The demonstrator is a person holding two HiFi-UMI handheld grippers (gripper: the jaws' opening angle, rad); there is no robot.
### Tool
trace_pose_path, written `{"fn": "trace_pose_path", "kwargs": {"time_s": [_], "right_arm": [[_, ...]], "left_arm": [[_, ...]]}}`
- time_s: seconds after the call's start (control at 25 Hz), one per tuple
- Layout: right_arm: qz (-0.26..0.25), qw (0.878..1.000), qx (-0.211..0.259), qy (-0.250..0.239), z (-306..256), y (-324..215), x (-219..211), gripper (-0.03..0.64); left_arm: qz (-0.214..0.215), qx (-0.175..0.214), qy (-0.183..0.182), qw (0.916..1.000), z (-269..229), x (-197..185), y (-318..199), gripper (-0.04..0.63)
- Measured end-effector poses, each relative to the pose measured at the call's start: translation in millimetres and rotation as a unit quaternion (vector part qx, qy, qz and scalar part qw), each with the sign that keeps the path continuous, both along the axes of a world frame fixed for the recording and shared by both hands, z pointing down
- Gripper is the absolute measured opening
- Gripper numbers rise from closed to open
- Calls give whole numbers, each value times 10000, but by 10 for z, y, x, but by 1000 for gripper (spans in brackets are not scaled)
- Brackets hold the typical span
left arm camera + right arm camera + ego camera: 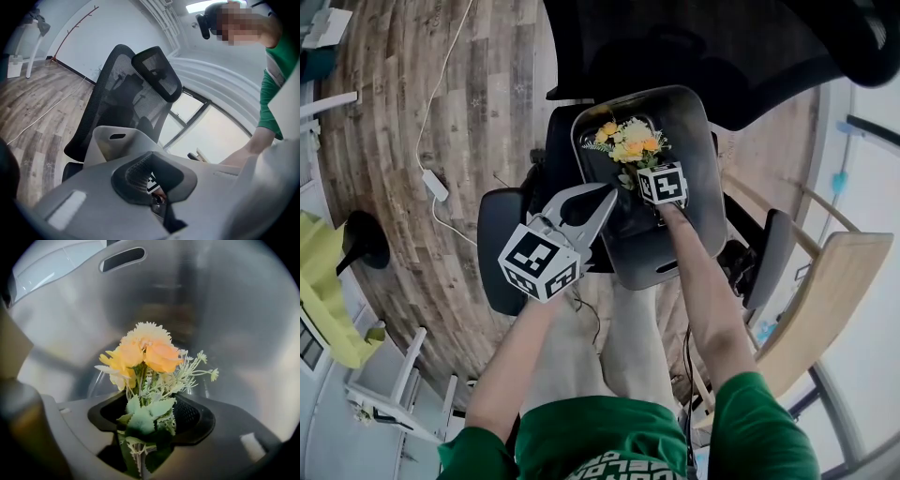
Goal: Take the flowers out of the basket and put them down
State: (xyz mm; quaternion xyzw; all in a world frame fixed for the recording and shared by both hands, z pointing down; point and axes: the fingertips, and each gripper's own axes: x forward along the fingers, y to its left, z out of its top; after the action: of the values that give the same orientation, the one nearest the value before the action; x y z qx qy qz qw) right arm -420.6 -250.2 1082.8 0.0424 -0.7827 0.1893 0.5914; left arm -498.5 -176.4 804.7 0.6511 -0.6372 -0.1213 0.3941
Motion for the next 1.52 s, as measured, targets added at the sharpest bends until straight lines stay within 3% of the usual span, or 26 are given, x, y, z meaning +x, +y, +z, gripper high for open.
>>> {"fn": "trace_pose_path", "kwargs": {"time_s": [0.2,0.4,1.52], "right_arm": [[-92,9998,-151,-102,-38,53,-31,228],[-236,9983,-430,-319,-113,159,-84,192],[-495,9935,-561,-852,-441,312,-151,156]], "left_arm": [[-25,-32,35,10000,31,-13,5,17],[-81,-172,33,9998,87,-18,9,17],[127,-690,61,9975,300,79,-57,12]]}}
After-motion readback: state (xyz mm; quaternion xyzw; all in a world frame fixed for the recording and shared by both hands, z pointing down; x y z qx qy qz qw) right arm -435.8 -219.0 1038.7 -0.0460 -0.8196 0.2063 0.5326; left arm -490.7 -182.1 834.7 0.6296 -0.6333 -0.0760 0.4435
